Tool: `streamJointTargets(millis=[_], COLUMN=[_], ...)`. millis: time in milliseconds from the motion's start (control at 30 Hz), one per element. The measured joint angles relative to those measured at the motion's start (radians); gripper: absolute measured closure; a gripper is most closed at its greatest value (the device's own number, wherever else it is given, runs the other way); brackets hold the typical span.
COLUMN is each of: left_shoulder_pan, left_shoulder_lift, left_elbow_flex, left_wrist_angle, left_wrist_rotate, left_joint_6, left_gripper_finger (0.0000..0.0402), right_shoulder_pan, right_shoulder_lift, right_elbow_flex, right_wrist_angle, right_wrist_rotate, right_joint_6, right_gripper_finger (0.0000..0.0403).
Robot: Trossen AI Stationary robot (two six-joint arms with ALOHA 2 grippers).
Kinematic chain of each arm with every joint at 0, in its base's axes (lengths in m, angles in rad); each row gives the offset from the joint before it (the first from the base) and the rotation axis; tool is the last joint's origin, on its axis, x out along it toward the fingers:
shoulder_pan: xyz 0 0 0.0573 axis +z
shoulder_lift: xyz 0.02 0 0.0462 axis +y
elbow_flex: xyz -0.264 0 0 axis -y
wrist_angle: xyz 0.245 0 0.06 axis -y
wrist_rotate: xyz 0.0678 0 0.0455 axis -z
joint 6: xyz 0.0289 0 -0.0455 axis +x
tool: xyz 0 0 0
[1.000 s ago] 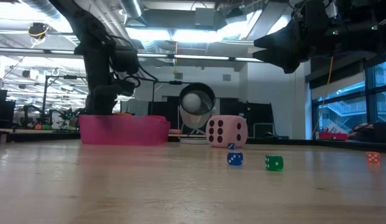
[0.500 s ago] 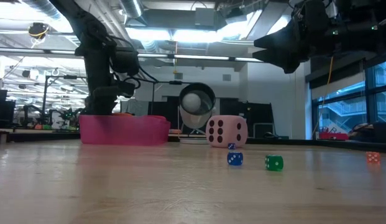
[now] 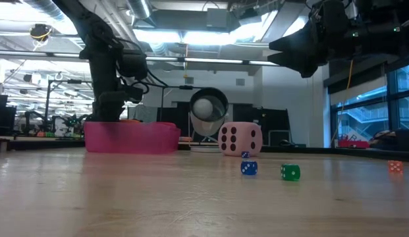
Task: Pick & Place Dice
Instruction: Put the small light green dice into the red bin, then put the big pink dice into the red bin
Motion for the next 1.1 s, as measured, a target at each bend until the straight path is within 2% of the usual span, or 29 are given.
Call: streamJointTargets(millis=[267,733,1100], left_shoulder_pan=[0.000,0.000,0.000], left_shoulder_lift=[0.000,0.000,-0.001], left_elbow_flex=[0.000,0.000,0.029], left_wrist_angle=[0.000,0.001,-0.039], left_wrist_rotate=[0.000,-0.001,0.000], left_joint_6=[-0.011,-0.030,-0.025], left_gripper_finger=[0.0275,0.0240,0.0236], right_shoulder_pan=[0.000,0.000,0.000], right_shoulder_lift=[0.000,0.000,0.000], right_elbow_flex=[0.000,0.000,0.000], right_wrist_angle=[0.000,0.000,0.000], right_wrist_rotate=[0.000,0.000,0.000], right_joint_6=[0.000,0.000,0.000], right_gripper_finger=[0.0138,0.0138,0.0138])
